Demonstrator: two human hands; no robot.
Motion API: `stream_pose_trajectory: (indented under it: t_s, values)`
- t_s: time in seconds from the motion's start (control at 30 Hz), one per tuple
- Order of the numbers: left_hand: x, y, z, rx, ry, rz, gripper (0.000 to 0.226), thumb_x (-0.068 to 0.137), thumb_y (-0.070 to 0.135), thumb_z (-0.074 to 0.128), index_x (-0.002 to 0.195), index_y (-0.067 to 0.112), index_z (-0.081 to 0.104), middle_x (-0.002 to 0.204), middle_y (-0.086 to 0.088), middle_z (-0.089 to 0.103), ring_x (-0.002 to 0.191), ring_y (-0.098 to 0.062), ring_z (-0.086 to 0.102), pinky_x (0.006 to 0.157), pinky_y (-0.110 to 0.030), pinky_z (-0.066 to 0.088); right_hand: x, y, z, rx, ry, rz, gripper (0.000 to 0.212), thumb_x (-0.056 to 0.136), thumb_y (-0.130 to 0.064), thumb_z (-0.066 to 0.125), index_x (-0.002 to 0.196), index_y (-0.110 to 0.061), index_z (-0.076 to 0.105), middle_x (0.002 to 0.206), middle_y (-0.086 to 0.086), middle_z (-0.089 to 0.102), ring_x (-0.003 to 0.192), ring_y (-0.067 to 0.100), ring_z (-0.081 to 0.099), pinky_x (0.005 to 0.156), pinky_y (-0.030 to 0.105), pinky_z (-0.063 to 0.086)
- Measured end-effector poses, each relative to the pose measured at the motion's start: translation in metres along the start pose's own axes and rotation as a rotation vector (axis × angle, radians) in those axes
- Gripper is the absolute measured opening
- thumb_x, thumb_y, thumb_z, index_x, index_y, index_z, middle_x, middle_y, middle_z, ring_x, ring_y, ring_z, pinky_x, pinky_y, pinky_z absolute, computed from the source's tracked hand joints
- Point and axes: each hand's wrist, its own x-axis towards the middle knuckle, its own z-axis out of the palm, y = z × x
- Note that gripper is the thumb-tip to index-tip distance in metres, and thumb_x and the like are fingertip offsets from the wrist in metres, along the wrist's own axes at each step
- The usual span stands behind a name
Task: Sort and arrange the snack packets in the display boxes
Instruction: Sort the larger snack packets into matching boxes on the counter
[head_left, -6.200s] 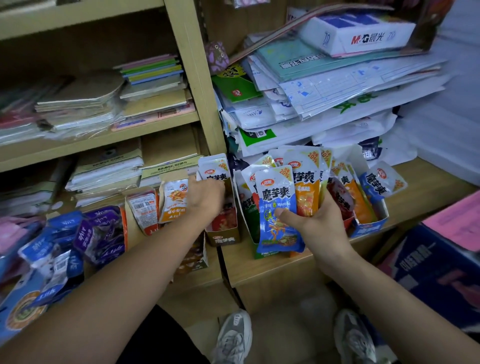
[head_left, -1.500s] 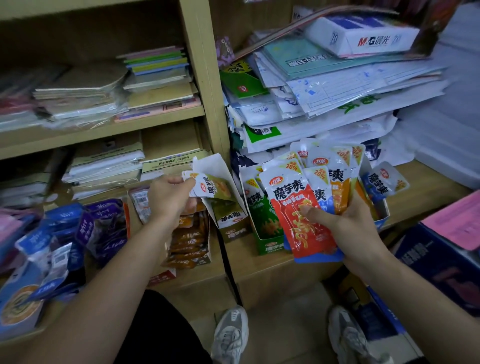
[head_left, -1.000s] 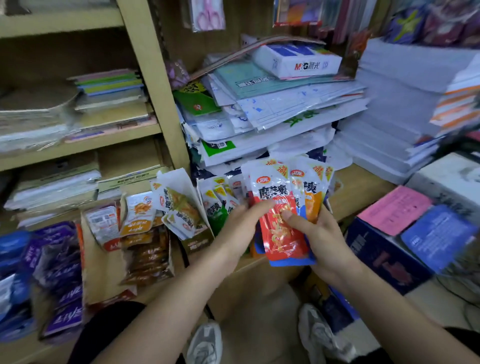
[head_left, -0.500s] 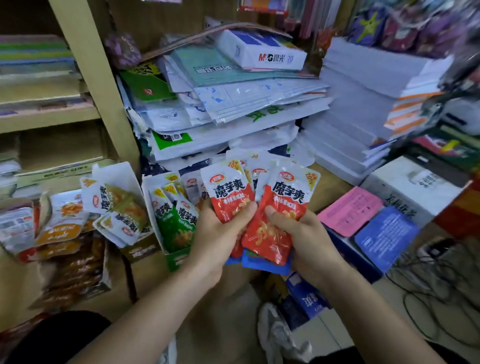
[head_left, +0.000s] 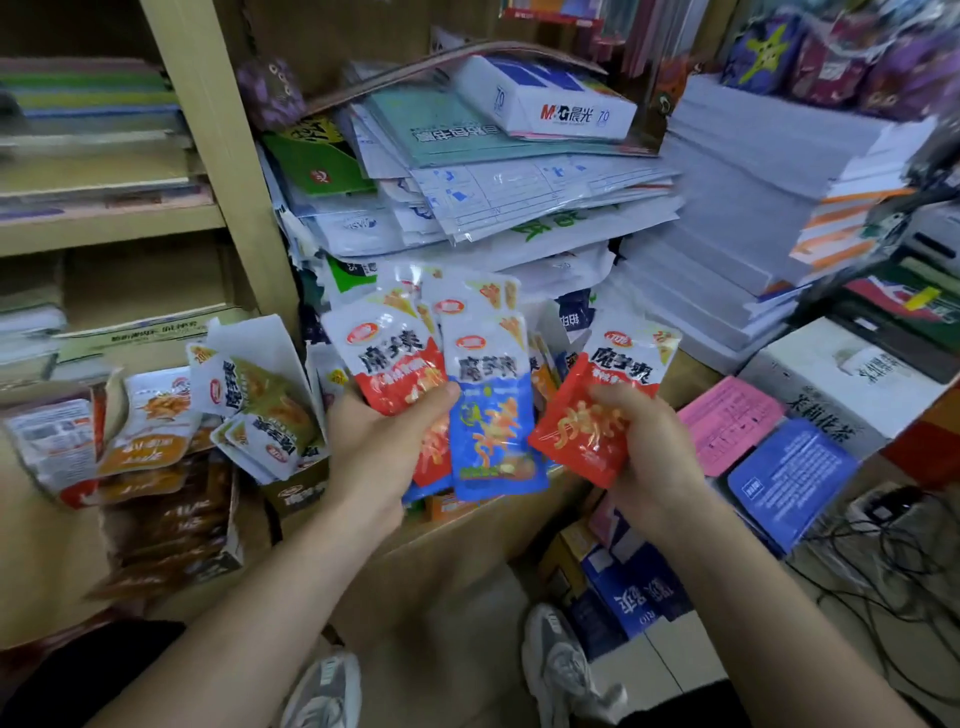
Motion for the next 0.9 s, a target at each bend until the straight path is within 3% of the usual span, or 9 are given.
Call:
stream_pose_trajectory:
  t_s: [0.1,0.2,0.27,0.37,0.53,0.6,0.67,0.77,0.9]
  values:
    - [0.024,0.016,-0.026,0.091,0.117,0.097,0.033,0.073,0.016,0.089,0.102,0.018,0.073,0.095,0.004,0.078,0.087,-0.016,0.076,0.081,-0.045,0.062,0.014,-0.013,-0.002,-0.104,0.139,-0.142,0.007,0.089,-0.009,0.059,0.089,-0.015,0.056,0.080,0.005,0.067,0.069,0.021,0.067,0.064,0.034,0.054]
    - [0.039,0.026,-0.051,0.144,0.159,0.142,0.027,0.075,0.015,0.088,0.094,0.024,0.071,0.091,0.010,0.076,0.082,-0.011,0.075,0.080,-0.043,0.061,0.025,-0.016,0.000,-0.411,0.094,-0.402,0.028,0.090,-0.002,0.061,0.069,-0.016,0.049,0.062,-0.001,0.058,0.051,0.012,0.055,0.048,0.025,0.042]
    - [0.043,0.027,-0.063,0.153,0.172,0.137,0.027,0.076,0.013,0.087,0.089,0.027,0.068,0.090,0.012,0.075,0.080,-0.009,0.074,0.080,-0.041,0.061,0.032,-0.012,0.001,-0.652,0.084,-0.544,0.029,0.088,-0.005,0.069,0.064,-0.013,0.055,0.061,-0.007,0.066,0.051,0.010,0.062,0.048,0.026,0.049]
    - [0.044,0.024,-0.071,0.161,0.173,0.130,0.030,0.077,0.014,0.087,0.091,0.030,0.066,0.091,0.013,0.075,0.080,-0.008,0.074,0.076,-0.037,0.060,0.040,-0.008,0.007,-0.803,0.117,-0.652,0.022,0.090,-0.019,0.072,0.070,-0.017,0.064,0.062,-0.010,0.069,0.059,0.010,0.068,0.055,0.028,0.053]
    - [0.042,0.020,-0.076,0.140,0.162,0.126,0.037,0.077,0.013,0.087,0.094,0.034,0.063,0.095,0.013,0.074,0.087,-0.009,0.073,0.074,-0.034,0.058,0.054,-0.002,0.015,-0.926,-0.017,-0.574,0.026,0.099,-0.024,0.060,0.083,-0.003,0.063,0.064,0.012,0.062,0.051,0.021,0.054,0.051,0.040,0.045]
    - [0.042,0.019,-0.076,0.132,0.153,0.113,0.036,0.077,0.014,0.087,0.098,0.033,0.064,0.100,0.009,0.075,0.091,-0.013,0.074,0.076,-0.036,0.059,0.059,0.003,0.016,-1.049,-0.144,-0.483,0.025,0.098,-0.029,0.062,0.115,-0.011,0.068,0.085,0.002,0.069,0.072,0.019,0.065,0.066,0.044,0.056]
    - [0.044,0.018,-0.076,0.136,0.144,0.102,0.034,0.077,0.015,0.087,0.098,0.031,0.065,0.102,0.008,0.076,0.091,-0.014,0.074,0.077,-0.038,0.059,0.061,0.005,0.012,-1.018,-0.164,-0.464,0.043,0.096,-0.035,0.065,0.138,-0.024,0.058,0.101,-0.009,0.069,0.092,0.023,0.069,0.084,0.049,0.058]
    - [0.043,0.016,-0.072,0.145,0.124,0.079,0.031,0.076,0.018,0.088,0.096,0.030,0.067,0.099,0.009,0.077,0.088,-0.013,0.075,0.078,-0.039,0.060,0.049,0.004,0.007,-0.946,-0.137,-0.595,0.035,0.096,-0.030,0.065,0.131,-0.024,0.065,0.101,-0.012,0.071,0.087,0.025,0.070,0.078,0.053,0.058]
    - [0.035,0.011,-0.061,0.107,0.068,0.051,0.032,0.073,0.015,0.089,0.097,0.025,0.070,0.091,0.010,0.078,0.085,-0.014,0.076,0.077,-0.040,0.060,0.011,0.010,0.015,-0.843,-0.131,-0.783,0.027,0.090,-0.035,0.070,0.114,-0.021,0.073,0.091,-0.007,0.072,0.078,0.014,0.067,0.066,0.044,0.059]
